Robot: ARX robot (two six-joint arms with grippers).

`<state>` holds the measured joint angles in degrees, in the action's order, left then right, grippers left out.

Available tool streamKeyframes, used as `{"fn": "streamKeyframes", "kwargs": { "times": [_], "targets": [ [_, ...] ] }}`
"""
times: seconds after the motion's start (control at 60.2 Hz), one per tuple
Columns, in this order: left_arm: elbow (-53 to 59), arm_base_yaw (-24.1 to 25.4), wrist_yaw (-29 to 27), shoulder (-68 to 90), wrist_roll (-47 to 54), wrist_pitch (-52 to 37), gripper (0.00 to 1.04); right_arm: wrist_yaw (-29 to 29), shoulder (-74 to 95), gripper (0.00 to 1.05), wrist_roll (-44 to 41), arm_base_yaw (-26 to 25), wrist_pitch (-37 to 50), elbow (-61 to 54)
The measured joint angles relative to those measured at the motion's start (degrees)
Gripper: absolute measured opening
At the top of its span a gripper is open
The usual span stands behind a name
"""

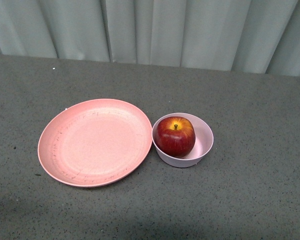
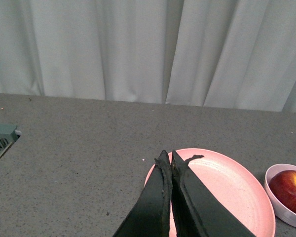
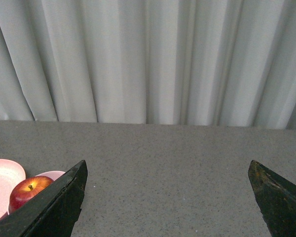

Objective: Move apple from plate to bowl

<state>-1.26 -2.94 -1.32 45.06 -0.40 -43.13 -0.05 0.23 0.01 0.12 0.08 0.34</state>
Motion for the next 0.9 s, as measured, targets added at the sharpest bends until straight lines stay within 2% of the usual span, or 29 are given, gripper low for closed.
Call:
{"fn": "streamKeyframes", "kwargs": {
  "times": [0.133,0.897],
  "targets": [
    [0.1,2.7,0.9,-5.8,0.0,5.0,0.04,0.0,0.0,0.95,0.0,0.0,0.0,0.0],
    [0.2,2.8,1.2,-28.4,0.0,26.3,0.04,0.0,0.0,0.95,0.0,0.0,0.0,0.0]
  ]
}}
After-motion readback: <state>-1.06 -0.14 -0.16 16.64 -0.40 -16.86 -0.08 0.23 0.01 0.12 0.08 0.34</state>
